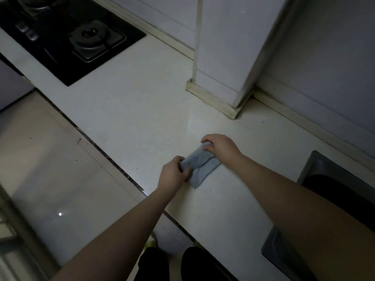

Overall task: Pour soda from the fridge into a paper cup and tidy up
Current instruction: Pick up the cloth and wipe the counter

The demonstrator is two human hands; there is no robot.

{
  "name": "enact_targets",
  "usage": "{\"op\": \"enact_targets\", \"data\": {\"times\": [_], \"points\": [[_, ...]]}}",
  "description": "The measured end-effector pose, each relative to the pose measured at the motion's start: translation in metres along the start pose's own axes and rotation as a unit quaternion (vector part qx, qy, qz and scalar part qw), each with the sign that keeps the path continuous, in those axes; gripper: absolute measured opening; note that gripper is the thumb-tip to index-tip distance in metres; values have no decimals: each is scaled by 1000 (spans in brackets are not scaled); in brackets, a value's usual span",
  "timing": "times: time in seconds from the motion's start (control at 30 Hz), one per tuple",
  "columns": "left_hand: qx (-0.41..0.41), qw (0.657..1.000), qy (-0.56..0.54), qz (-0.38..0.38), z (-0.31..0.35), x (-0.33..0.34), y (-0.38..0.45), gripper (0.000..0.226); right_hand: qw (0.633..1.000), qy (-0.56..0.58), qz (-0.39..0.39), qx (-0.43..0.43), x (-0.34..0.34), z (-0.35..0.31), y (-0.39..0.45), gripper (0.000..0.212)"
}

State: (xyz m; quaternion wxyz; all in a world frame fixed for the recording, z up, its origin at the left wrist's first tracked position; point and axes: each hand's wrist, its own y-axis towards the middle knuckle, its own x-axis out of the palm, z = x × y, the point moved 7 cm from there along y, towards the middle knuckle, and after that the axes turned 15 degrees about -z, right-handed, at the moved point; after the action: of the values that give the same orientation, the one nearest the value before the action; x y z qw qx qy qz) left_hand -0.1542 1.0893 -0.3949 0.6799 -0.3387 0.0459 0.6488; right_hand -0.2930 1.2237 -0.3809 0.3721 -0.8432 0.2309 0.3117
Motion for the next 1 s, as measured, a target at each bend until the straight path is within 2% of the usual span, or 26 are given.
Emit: {"op": "enact_targets", "data": {"times": [0.1, 0.13, 0.23, 0.33, 0.47, 0.67, 1.0], "points": [[1, 994, 100, 35, -4, -8, 1, 33, 987, -45, 137, -65, -3, -16, 0, 27], [12, 986, 154, 62, -3, -10, -1, 38, 984, -54, 154, -71, -3, -14, 0, 27], [99, 944, 293, 113, 6, -3, -10, 46, 992, -66, 90, -66, 13, -8, -1, 32], [186, 920, 339, 60, -3, 23, -12, 47, 979, -143, 55, -136, 39, -6, -11, 35], [180, 918, 352, 26, -14, 39, -17, 55, 982, -126, 11, -140, 51, 6, -13, 43], [182, 909, 375, 14, 5, 51, -19, 53, 989, -66, -52, -125, 37, 16, -16, 39], [219, 884, 408, -60, 60, 135, -33, 52, 995, 14, -33, -94, 22, 90, -89, 40]]}}
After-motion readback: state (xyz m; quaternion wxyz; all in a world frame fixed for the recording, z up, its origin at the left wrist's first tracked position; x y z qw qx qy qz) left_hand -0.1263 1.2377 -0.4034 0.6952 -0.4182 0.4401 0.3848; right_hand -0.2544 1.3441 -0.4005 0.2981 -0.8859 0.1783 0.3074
